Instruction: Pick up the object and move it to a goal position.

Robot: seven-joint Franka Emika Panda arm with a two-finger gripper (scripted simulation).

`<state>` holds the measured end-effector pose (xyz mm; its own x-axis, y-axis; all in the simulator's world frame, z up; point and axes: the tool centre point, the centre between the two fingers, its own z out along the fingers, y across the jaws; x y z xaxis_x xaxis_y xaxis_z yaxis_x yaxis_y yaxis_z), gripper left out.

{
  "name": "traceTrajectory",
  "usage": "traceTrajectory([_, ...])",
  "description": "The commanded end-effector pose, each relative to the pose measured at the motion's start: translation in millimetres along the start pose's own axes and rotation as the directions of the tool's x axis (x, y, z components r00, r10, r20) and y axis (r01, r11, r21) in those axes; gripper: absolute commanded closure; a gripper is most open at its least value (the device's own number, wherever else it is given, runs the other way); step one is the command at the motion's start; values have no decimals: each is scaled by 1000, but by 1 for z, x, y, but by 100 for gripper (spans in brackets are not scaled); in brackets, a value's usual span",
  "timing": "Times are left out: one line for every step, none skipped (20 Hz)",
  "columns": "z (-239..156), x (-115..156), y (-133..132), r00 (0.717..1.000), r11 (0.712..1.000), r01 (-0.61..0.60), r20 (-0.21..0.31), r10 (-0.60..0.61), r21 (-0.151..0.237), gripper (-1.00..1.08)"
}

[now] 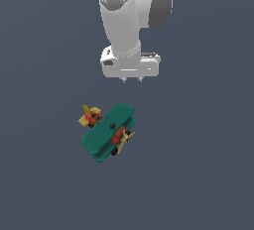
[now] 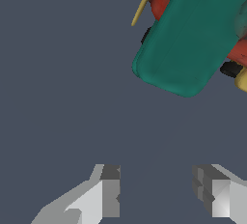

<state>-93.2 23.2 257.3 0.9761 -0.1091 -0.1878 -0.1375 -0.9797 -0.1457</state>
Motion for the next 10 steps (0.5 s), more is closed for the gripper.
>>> traceTrajectory([14, -3, 0, 999, 999, -31, 37, 30, 33, -20])
traceTrajectory([20, -4, 0, 998, 998, -43, 51, 41, 45, -20])
traceTrajectory([24, -5, 0, 997, 997, -55, 64, 51, 56, -20])
traceTrajectory([29, -6, -1, 995, 996, -66, 76, 60, 66, -20])
traceTrajectory([33, -7, -1, 994, 994, -76, 88, 69, 76, -20])
traceTrajectory([37, -8, -1, 992, 993, -86, 99, 77, 85, -20])
traceTrajectory([40, -9, -1, 990, 991, -95, 110, 85, 93, -20])
traceTrajectory([44, -10, -1, 989, 990, -103, 119, 91, 100, -20])
traceTrajectory([47, -11, -2, 987, 988, -111, 128, 97, 107, -20])
traceTrajectory([49, -11, -2, 985, 986, -119, 136, 103, 113, -20])
